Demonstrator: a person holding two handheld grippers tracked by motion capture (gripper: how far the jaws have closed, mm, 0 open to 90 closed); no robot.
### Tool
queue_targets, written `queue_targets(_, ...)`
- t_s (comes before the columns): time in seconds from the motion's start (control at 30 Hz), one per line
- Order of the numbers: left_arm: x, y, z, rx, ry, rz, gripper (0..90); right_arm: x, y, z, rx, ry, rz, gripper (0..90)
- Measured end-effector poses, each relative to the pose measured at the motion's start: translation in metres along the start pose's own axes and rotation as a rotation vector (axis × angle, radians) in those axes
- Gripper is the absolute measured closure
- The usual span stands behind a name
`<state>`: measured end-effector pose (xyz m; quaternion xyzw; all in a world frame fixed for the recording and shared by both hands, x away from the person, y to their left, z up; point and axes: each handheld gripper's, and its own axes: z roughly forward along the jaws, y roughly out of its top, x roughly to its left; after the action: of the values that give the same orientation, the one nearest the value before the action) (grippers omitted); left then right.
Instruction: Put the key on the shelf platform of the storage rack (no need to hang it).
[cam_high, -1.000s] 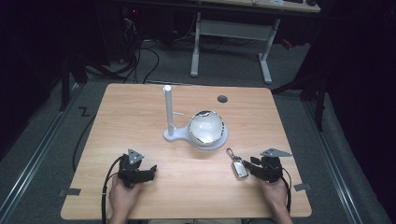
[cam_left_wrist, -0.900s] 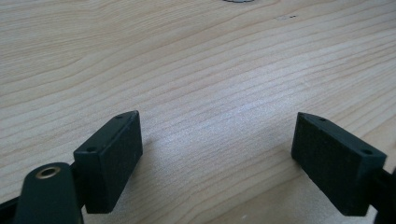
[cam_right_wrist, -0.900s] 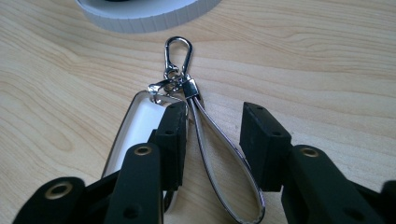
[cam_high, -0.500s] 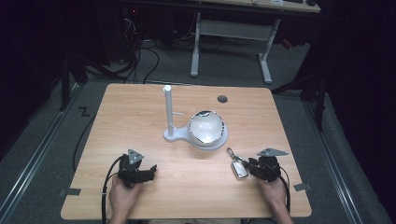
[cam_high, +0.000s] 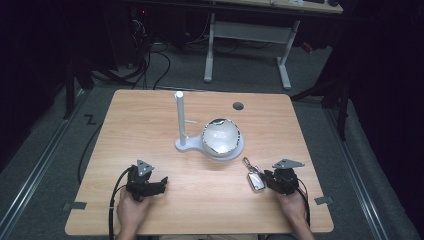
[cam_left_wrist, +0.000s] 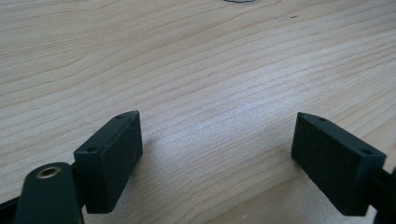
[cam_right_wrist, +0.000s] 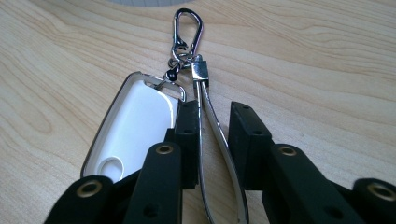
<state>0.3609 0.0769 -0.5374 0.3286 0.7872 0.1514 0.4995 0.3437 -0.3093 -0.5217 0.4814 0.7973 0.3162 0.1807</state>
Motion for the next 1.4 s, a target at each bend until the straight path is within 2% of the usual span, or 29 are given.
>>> queue_targets(0.17, 0.000, 0.000, 0.000, 0.000, -0.001, 0.001, 16.8, -0.001, 0.000, 0.000, -0.001, 0.014, 0.001, 83.4)
queue_targets(0.33, 0.000, 0.000, 0.000, -0.001, 0.001, 0.000, 16.9, 0.000, 0.000, -0.001, -0.001, 0.021, 0.001, 86.4)
queue_targets(0.4, 0.000, 0.000, 0.000, -0.001, 0.002, -0.002, 16.9, 0.001, 0.000, -0.001, -0.009, 0.023, -0.004, 86.7)
queue_targets(0.7, 0.000, 0.000, 0.000, 0.001, -0.001, 0.005, 16.8, -0.002, 0.000, -0.012, -0.056, 0.056, 0.030, 87.0)
queue_targets(0.73, 0.000, 0.000, 0.000, 0.001, 0.005, -0.004, 16.8, -0.002, 0.000, -0.013, -0.059, 0.057, 0.024, 87.1)
queue_targets(0.8, 0.001, 0.000, 0.000, 0.000, -0.003, 0.009, 16.8, -0.002, 0.001, -0.017, -0.067, 0.055, 0.024, 87.1)
queue_targets(0.9, 0.001, 0.000, 0.000, 0.000, -0.003, 0.009, 16.8, -0.001, 0.004, -0.022, -0.099, 0.060, 0.011, 87.1)
queue_targets(1.13, 0.000, 0.000, 0.000, 0.001, 0.000, 0.004, 16.9, 0.003, 0.013, -0.036, -0.132, 0.059, -0.012, 87.2)
queue_targets(1.4, 0.000, 0.000, 0.000, 0.001, 0.000, 0.004, 16.9, 0.004, 0.017, -0.045, -0.161, 0.073, -0.008, 87.2)
